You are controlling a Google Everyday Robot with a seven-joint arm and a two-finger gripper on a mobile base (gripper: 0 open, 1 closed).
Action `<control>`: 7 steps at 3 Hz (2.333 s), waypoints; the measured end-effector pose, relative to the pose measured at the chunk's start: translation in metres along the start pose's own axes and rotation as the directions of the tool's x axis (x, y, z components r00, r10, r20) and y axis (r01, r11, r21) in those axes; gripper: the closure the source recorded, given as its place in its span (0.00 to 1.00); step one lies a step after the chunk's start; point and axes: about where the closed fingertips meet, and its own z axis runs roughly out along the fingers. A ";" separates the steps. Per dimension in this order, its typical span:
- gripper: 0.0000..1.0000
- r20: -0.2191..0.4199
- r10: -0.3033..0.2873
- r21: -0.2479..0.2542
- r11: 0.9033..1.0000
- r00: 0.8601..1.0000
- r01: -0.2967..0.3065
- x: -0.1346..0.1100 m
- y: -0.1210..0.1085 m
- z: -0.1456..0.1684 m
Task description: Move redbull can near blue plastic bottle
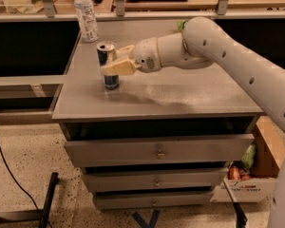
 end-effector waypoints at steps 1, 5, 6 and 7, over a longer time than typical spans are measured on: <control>0.88 0.000 -0.002 -0.005 1.000 1.000 0.002 -0.001 0.001 0.003; 1.00 -0.030 -0.170 0.031 0.985 0.985 0.171 -0.087 -0.049 0.004; 1.00 -0.039 -0.151 0.146 0.977 0.988 0.156 -0.100 -0.079 -0.009; 1.00 0.009 -0.107 0.258 0.961 0.994 0.101 -0.096 -0.107 -0.017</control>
Offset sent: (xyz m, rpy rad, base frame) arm -0.0007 0.0028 0.0001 0.0002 0.0002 0.0043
